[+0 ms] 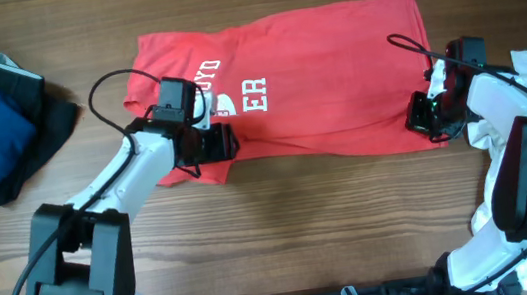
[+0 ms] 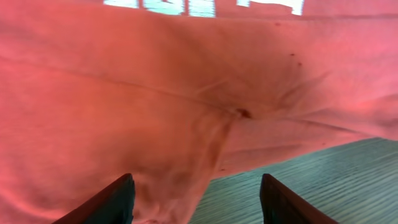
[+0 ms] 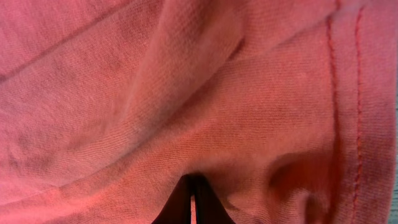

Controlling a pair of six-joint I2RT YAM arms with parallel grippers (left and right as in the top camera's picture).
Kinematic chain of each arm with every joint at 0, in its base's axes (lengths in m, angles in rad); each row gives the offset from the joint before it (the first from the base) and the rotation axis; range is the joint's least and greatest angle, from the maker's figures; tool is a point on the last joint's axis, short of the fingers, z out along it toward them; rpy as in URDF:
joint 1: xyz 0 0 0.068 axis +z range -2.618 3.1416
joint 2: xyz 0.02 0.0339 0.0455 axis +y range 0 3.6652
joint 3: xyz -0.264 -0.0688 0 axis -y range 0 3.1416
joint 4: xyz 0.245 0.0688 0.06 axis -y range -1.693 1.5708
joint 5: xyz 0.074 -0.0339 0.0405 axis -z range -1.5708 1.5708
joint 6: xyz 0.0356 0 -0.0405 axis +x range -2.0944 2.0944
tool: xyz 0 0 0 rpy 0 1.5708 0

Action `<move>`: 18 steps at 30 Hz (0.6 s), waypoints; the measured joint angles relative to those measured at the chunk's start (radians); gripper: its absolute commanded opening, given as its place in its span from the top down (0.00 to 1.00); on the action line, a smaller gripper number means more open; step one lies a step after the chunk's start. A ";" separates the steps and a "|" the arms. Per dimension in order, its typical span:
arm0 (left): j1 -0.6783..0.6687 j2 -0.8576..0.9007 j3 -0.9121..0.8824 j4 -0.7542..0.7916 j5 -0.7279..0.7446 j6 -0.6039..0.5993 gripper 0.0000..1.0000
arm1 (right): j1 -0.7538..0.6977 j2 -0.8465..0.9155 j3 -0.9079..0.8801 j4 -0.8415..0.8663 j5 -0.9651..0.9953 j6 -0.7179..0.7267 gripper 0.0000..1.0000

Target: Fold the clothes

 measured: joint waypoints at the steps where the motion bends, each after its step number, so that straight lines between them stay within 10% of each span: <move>1: -0.009 0.001 0.000 0.004 -0.003 0.000 0.35 | 0.000 0.000 0.000 0.000 0.000 0.000 0.96; 18: -0.086 0.050 0.000 0.055 -0.185 0.060 0.49 | 0.000 0.000 0.000 0.000 0.002 0.000 0.96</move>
